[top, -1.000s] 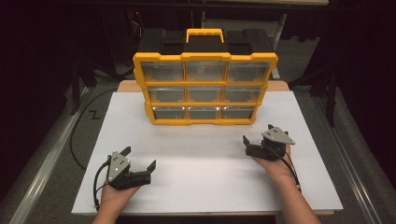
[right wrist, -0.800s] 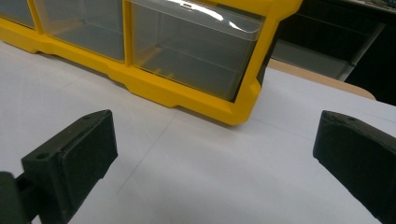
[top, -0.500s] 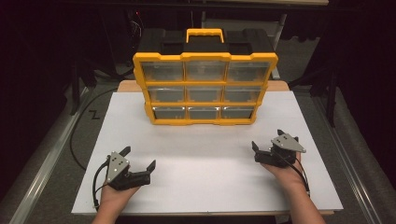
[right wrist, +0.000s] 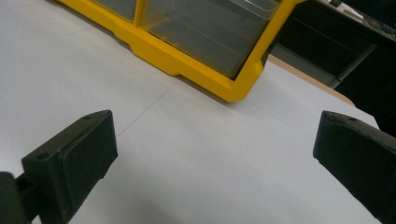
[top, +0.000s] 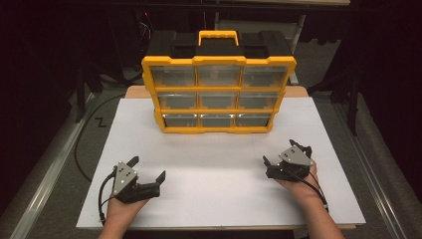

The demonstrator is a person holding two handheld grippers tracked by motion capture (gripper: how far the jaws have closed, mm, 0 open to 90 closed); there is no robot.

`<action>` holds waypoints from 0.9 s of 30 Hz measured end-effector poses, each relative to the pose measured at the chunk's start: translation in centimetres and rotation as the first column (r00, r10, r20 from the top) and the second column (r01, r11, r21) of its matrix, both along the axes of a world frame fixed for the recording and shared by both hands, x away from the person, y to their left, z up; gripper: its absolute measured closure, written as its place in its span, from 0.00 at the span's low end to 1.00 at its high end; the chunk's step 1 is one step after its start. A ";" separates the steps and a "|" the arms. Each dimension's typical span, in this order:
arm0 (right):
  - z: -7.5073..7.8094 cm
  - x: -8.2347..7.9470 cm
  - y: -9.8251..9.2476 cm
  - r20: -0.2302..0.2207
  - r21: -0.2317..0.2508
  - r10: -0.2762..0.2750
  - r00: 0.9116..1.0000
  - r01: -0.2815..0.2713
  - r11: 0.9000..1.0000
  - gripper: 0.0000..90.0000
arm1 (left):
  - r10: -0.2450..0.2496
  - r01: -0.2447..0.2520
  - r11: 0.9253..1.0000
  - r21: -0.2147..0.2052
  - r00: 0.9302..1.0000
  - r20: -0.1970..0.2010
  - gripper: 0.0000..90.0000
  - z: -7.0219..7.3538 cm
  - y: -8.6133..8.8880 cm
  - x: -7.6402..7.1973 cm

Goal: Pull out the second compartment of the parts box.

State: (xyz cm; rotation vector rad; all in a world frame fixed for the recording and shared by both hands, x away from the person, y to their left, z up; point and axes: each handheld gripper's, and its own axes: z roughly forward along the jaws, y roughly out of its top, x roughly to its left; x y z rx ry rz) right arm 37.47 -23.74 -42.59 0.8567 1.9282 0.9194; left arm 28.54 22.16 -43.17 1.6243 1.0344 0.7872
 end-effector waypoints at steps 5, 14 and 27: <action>-0.3 -0.1 0.6 0.003 -0.054 0.018 1.000 -0.018 0.998 0.01 | 0.000 0.000 1.000 -0.001 1.000 0.000 0.00 0.0 0.0 0.0; -0.5 -0.4 1.2 0.015 -0.134 0.036 0.999 -0.034 0.990 0.01 | -0.001 0.001 1.000 0.000 1.000 0.000 0.00 0.0 0.0 0.0; -0.6 -0.9 2.3 0.050 -0.275 0.078 0.996 -0.061 0.959 0.01 | -0.002 0.002 1.000 0.001 1.000 -0.003 0.00 -0.1 0.0 0.0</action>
